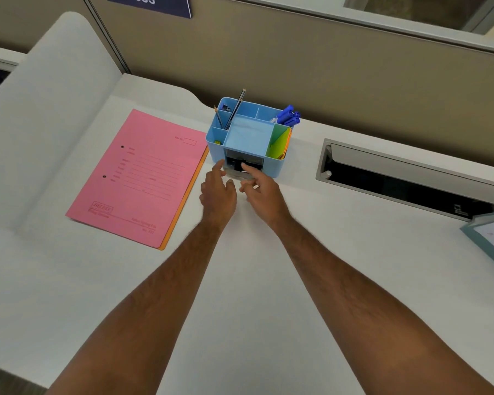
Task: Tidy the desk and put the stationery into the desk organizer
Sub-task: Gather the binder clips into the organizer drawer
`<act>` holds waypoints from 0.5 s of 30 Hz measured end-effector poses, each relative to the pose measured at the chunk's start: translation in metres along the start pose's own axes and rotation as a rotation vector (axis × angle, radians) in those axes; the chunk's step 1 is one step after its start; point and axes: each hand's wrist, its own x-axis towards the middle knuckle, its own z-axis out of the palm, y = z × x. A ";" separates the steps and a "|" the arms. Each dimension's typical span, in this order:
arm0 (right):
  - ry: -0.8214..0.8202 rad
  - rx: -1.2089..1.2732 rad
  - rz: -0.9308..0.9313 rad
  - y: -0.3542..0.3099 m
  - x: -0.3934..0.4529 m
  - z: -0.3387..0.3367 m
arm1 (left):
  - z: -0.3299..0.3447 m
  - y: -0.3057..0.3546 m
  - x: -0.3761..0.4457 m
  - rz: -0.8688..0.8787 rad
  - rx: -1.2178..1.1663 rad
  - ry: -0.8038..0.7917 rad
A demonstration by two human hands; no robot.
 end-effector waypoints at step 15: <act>-0.135 -0.659 -0.083 -0.018 0.019 -0.008 | -0.011 -0.012 -0.001 0.172 0.444 -0.043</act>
